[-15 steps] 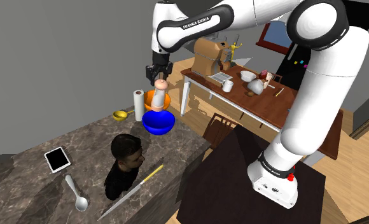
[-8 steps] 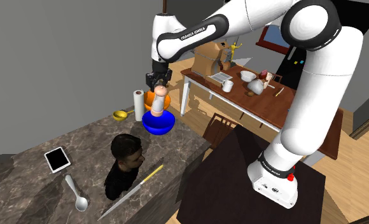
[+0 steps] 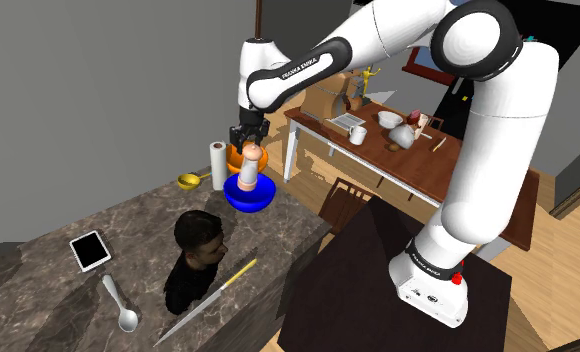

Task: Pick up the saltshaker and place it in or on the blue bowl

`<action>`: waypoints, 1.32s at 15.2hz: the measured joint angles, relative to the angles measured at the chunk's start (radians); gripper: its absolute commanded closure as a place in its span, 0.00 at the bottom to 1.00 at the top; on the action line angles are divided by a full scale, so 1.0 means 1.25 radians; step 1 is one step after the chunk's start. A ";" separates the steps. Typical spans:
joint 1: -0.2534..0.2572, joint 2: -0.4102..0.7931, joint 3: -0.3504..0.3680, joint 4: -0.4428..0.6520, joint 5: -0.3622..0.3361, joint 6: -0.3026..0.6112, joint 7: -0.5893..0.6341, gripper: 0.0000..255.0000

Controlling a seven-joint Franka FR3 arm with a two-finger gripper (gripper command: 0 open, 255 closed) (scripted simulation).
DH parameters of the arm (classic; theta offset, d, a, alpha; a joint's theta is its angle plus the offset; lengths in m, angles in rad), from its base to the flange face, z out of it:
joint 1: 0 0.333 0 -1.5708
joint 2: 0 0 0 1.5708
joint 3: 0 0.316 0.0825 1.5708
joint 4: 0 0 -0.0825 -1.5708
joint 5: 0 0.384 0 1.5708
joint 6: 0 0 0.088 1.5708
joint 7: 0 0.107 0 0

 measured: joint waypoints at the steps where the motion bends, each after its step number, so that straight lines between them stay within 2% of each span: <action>1: 0.000 0.001 0.000 -0.001 0.000 0.002 0.000 1.00; 6: 0.001 0.002 0.000 -0.002 -0.001 0.005 0.001 1.00; 7: 0.001 0.002 0.000 -0.002 -0.001 0.005 0.001 0.00; 13: 0.001 0.002 0.000 -0.002 -0.001 0.005 0.001 0.00; 17: -0.005 -0.044 0.007 0.020 0.017 -0.061 -0.012 0.00; 20: -0.006 -0.055 0.009 0.024 0.021 -0.076 -0.013 0.00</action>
